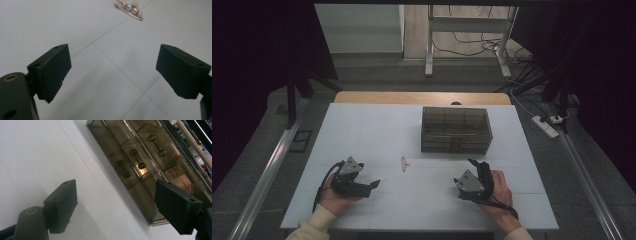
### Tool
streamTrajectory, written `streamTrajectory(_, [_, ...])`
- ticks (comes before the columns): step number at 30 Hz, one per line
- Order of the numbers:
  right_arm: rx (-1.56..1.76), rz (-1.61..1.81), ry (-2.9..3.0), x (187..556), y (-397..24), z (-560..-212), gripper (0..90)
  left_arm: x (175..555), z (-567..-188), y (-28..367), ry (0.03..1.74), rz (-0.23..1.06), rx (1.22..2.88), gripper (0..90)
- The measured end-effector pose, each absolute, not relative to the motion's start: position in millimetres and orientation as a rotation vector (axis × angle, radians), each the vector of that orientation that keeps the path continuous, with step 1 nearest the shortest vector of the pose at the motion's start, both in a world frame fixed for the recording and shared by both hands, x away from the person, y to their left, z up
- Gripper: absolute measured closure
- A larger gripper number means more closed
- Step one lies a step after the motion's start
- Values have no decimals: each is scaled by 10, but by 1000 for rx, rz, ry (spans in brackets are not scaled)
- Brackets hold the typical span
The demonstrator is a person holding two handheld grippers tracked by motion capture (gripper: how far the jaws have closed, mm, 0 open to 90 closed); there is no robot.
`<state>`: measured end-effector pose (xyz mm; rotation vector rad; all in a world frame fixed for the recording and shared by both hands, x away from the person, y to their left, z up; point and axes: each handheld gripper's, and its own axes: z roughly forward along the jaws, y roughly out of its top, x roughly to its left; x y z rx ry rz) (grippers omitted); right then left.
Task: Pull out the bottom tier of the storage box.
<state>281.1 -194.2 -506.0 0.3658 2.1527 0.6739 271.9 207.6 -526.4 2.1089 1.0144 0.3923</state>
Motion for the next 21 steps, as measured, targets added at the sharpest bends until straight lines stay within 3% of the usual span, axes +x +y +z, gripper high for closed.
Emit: streamTrajectory(21, [346,657,2135,2891,-1877,-5071,197,2719,-5264,2079,1012,392,2110,119])
